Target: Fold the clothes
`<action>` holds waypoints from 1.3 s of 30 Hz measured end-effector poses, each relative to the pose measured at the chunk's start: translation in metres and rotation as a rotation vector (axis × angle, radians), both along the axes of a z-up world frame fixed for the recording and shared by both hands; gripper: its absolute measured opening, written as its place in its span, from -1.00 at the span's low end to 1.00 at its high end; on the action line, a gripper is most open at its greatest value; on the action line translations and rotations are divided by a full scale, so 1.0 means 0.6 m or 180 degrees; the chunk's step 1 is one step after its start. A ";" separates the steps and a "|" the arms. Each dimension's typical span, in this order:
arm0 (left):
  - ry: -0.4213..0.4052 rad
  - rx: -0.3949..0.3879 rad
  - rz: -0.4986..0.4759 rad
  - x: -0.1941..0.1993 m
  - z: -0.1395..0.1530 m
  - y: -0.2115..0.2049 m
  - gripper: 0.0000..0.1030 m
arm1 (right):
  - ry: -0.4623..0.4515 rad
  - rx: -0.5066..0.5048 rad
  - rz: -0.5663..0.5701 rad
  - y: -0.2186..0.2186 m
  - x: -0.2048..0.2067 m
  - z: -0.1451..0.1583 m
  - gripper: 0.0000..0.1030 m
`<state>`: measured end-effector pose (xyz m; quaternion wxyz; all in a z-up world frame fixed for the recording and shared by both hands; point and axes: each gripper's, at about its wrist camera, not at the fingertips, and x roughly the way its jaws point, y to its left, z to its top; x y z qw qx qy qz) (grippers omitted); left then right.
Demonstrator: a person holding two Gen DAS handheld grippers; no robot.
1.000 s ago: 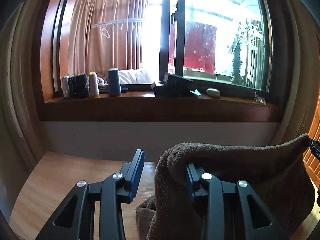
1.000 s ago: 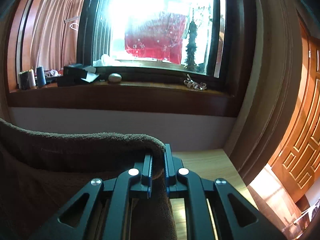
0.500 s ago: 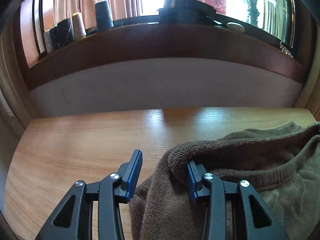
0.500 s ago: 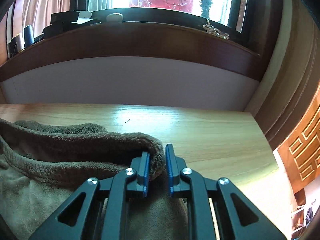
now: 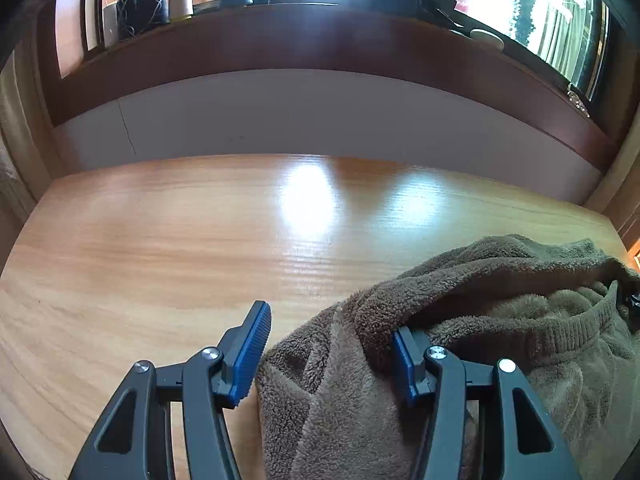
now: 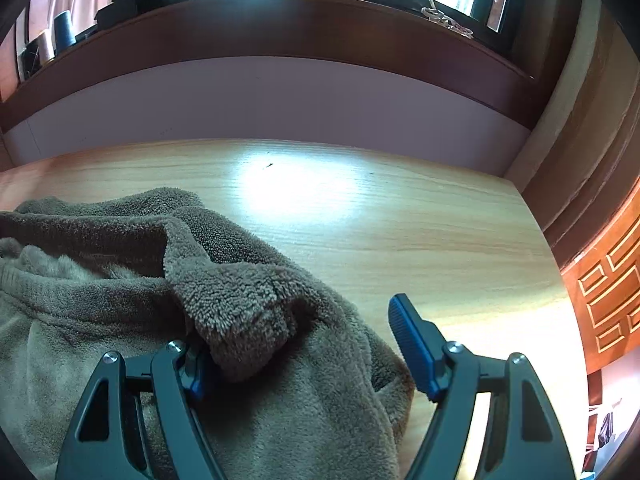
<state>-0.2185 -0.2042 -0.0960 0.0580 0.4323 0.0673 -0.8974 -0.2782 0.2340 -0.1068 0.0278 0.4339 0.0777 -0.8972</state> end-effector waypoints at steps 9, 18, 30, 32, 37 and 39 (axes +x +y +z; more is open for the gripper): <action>0.0048 0.0043 -0.0063 0.202 -0.005 0.003 0.14 | -0.0025 -0.0077 0.0035 0.000 0.182 -0.004 0.53; 0.0061 0.0164 0.0011 0.310 -0.019 -0.001 0.22 | 0.0059 -0.0073 0.0084 -0.006 0.257 0.005 0.53; 0.0370 -0.0082 -0.0340 0.382 0.061 0.040 0.22 | 0.0865 -0.0200 0.0892 -0.019 0.375 0.121 0.53; 0.0353 0.0022 -0.0369 0.366 0.064 0.033 0.22 | 0.0840 -0.0159 0.0990 -0.027 0.376 0.115 0.53; 0.0208 0.0546 -0.0298 0.336 0.061 -0.011 0.22 | 0.0657 -0.0037 0.1143 -0.043 0.357 0.066 0.53; 0.0218 0.0263 -0.0247 0.347 0.070 -0.007 0.22 | 0.0613 -0.0024 0.1187 -0.048 0.354 0.061 0.53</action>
